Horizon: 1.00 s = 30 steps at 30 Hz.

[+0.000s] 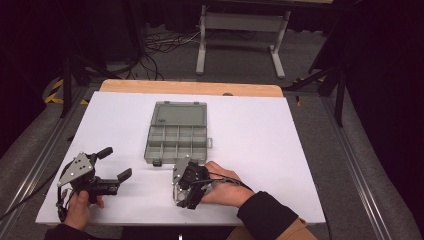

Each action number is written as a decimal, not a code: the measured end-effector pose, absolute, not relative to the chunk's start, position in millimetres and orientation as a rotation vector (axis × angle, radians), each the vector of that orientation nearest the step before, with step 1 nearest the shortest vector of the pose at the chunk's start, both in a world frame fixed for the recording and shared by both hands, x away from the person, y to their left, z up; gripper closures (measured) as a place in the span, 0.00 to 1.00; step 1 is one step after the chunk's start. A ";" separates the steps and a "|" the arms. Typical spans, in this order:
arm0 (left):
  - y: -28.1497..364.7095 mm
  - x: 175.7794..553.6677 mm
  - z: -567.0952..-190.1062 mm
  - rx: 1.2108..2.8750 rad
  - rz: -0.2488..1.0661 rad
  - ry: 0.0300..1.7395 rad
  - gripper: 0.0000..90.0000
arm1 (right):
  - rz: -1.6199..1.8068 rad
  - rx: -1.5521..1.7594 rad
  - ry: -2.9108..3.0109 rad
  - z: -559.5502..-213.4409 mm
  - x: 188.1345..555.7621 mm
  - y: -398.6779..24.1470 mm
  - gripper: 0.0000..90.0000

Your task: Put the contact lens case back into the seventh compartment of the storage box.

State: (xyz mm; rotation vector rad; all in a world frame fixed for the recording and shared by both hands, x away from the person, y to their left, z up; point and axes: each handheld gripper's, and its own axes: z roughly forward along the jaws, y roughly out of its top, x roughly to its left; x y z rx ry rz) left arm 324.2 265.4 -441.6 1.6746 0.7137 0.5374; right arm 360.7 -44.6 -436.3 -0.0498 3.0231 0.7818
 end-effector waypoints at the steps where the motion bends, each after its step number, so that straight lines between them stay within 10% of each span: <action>1: 265.4 324.3 -441.6 1.675 0.537 0.712 0.02 | 0.775 -0.055 3.027 -436.8 360.7 -44.1 0.19; 30: 265.3 324.1 -441.5 1.673 0.537 0.713 0.02 | 0.752 -0.098 2.988 -434.1 358.2 -43.5 0.30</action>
